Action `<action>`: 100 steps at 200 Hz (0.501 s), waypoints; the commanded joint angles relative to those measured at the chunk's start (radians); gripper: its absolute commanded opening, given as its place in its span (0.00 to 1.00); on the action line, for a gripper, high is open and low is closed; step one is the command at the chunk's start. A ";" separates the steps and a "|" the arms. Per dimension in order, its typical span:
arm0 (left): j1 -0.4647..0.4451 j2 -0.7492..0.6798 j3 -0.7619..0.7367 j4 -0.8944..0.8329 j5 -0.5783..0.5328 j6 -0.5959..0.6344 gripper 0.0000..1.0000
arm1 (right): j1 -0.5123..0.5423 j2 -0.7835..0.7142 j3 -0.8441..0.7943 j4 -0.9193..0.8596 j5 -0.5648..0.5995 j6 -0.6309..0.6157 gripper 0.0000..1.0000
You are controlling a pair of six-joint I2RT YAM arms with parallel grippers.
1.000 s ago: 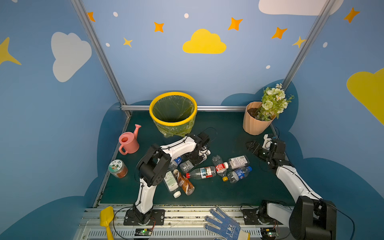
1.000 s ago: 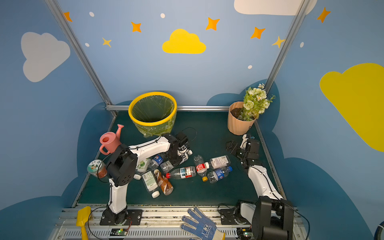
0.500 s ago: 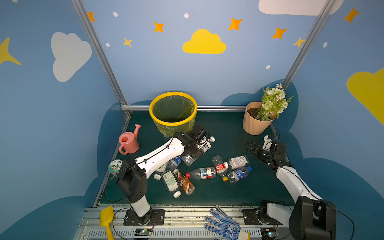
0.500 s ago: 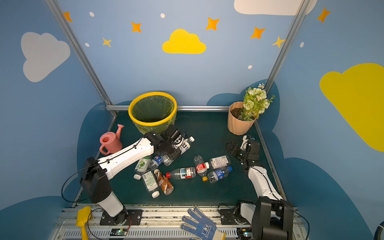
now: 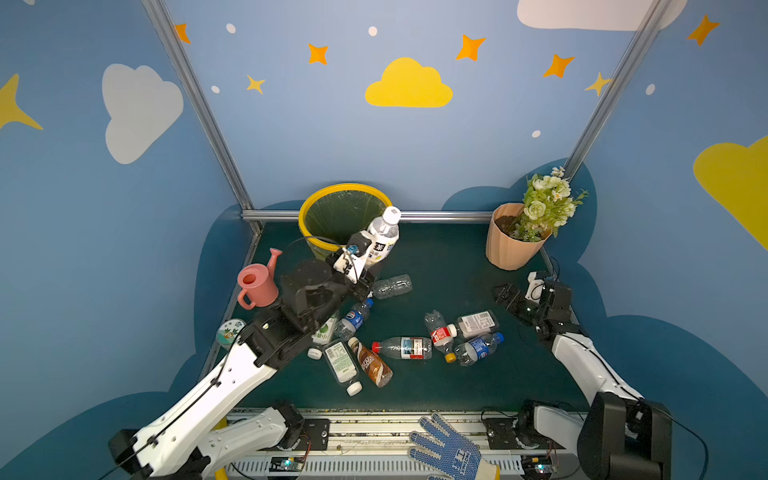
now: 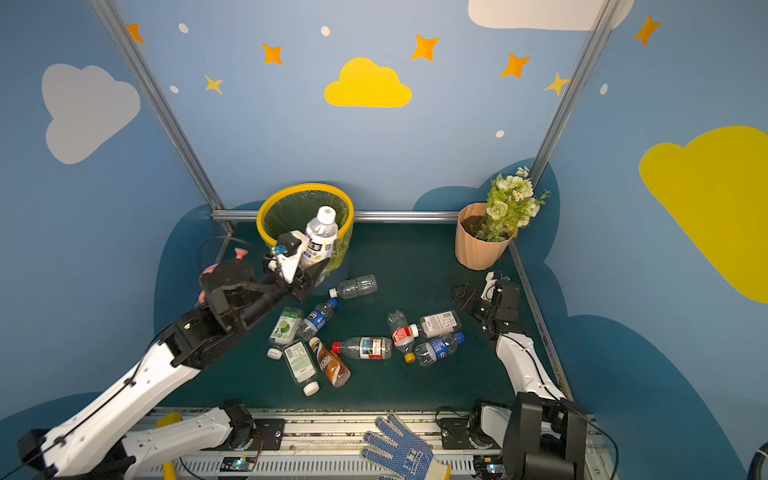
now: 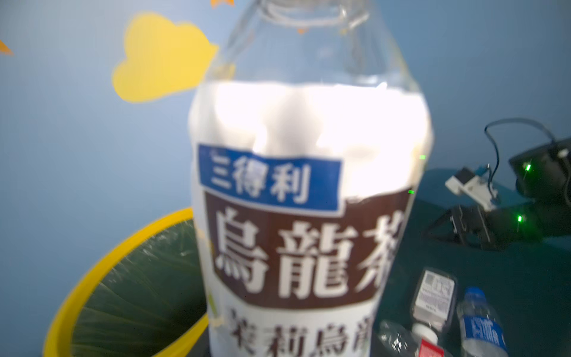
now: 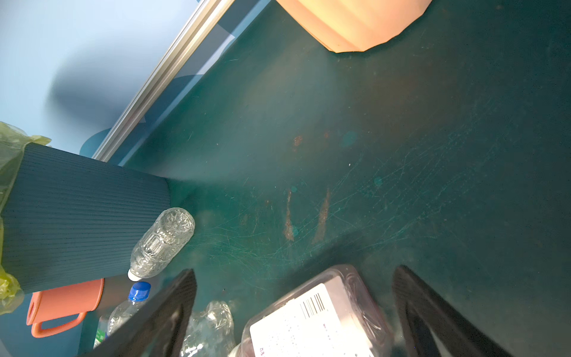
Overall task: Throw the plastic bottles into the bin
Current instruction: 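Carry the oolong tea bottle with the left gripper over the bin and release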
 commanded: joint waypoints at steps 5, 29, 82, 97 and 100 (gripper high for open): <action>-0.001 -0.077 -0.014 0.274 -0.003 0.129 0.48 | -0.004 -0.016 -0.004 0.020 -0.020 0.008 0.97; -0.001 -0.100 -0.025 0.425 0.018 0.174 0.48 | -0.004 -0.016 -0.001 0.020 -0.032 0.020 0.97; 0.147 0.102 0.032 0.474 -0.032 0.082 0.51 | -0.004 -0.030 0.007 0.005 -0.054 0.018 0.96; 0.286 0.217 0.119 0.338 0.080 -0.140 0.52 | -0.004 -0.034 0.011 0.002 -0.061 0.017 0.96; 0.312 0.242 0.138 0.302 0.099 -0.176 0.53 | -0.005 -0.036 0.012 0.001 -0.061 0.017 0.96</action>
